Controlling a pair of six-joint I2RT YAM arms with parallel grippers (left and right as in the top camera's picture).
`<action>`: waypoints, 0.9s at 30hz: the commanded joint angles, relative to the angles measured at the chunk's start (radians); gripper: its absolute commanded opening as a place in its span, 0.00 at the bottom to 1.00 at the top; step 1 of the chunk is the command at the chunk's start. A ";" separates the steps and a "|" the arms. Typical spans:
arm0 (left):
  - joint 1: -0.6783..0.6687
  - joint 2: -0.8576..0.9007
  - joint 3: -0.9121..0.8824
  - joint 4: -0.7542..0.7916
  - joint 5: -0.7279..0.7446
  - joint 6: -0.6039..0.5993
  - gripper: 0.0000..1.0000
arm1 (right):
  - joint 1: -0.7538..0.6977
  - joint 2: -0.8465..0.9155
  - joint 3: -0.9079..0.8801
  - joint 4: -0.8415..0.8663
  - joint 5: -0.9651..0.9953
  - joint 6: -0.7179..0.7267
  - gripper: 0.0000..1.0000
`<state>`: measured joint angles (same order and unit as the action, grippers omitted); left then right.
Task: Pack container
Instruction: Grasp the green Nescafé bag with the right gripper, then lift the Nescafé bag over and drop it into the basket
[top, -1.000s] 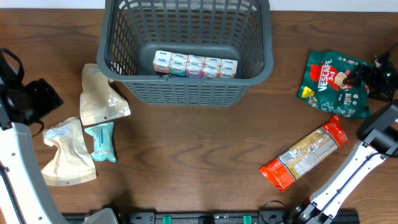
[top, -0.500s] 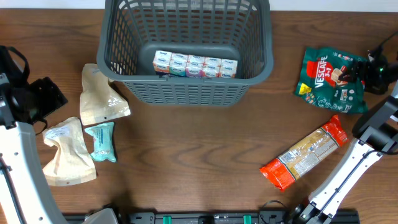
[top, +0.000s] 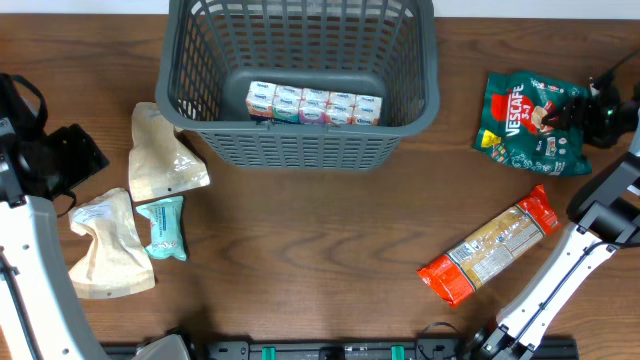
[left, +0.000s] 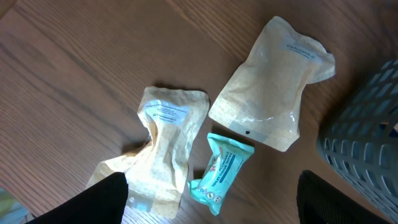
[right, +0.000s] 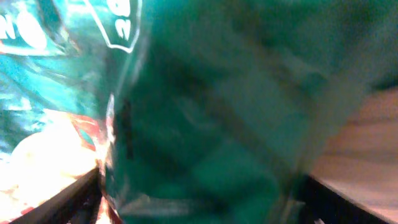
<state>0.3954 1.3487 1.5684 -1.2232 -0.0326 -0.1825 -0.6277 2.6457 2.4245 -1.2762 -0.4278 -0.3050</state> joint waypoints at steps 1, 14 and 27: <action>-0.004 0.003 0.018 -0.005 -0.001 0.007 0.77 | 0.022 0.040 -0.082 0.019 0.079 -0.006 0.49; -0.004 0.002 0.018 -0.006 0.000 0.015 0.77 | 0.031 -0.008 -0.115 -0.023 0.076 0.016 0.01; -0.004 0.002 0.018 -0.006 -0.001 0.030 0.77 | 0.153 -0.559 -0.115 0.014 0.149 0.083 0.01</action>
<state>0.3954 1.3487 1.5684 -1.2263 -0.0326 -0.1745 -0.5159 2.3405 2.2745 -1.2781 -0.2932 -0.2722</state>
